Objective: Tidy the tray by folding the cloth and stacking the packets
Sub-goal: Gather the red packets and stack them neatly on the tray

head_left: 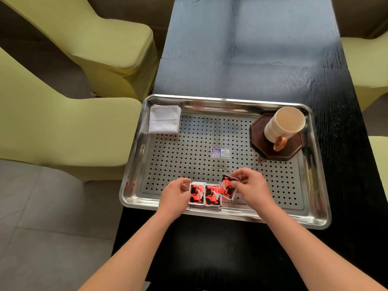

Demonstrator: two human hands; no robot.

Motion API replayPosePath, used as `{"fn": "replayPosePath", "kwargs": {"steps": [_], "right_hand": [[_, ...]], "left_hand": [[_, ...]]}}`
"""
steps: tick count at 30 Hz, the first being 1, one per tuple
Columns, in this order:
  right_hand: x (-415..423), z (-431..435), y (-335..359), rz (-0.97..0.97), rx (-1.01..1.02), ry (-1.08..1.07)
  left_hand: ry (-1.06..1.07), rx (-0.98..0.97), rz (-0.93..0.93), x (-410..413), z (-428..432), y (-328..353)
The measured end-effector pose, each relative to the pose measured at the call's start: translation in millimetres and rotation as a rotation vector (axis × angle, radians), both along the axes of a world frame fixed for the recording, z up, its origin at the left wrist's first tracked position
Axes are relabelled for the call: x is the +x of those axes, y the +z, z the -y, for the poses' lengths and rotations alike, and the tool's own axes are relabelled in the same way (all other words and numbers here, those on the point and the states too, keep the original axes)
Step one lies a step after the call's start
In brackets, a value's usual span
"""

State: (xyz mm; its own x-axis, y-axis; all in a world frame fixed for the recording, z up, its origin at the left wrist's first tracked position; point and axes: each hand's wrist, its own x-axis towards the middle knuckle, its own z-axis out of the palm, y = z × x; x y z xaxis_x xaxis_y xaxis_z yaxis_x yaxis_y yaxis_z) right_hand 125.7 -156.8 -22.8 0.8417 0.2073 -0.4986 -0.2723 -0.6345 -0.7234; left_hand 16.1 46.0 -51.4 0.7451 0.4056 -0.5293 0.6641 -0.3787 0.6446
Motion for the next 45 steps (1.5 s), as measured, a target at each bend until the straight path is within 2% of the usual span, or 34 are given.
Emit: {"fn": "replayPosePath", "kwargs": {"steps": [3, 7, 12, 17, 24, 30, 34, 45], "right_hand": [[-2.0, -20.5, 3.3, -0.058, 0.074, -0.031], [-12.1, -53.9, -4.8, -0.165, 0.037, 0.107], [-18.0, -80.9, -16.7, 0.048, -0.229, 0.268], [-19.5, -81.0, -21.0, 0.100, -0.254, 0.325], [-13.5, -49.0, -23.7, 0.192, -0.263, 0.267], [-26.0, -30.3, -30.6, 0.119, -0.365, 0.393], [-35.0, -31.8, -34.2, 0.127, -0.408, 0.428], [-36.0, -35.6, -37.7, 0.157, -0.420, 0.359]], "left_hand": [[0.037, -0.036, -0.009, 0.7, -0.8, 1.4], [0.099, -0.086, -0.001, 2.2, -0.7, 1.2], [0.129, -0.072, -0.001, 2.0, -0.1, 2.7], [0.103, -0.054, -0.004, 2.2, -0.1, 2.3], [-0.015, 0.011, 0.024, 5.3, -0.6, -1.0], [-0.269, 0.195, -0.049, 13.8, 4.9, -1.5], [-0.248, 0.237, -0.033, 8.4, 4.9, -5.1], [-0.231, 0.239, -0.015, 10.5, 3.9, -8.9]]}}
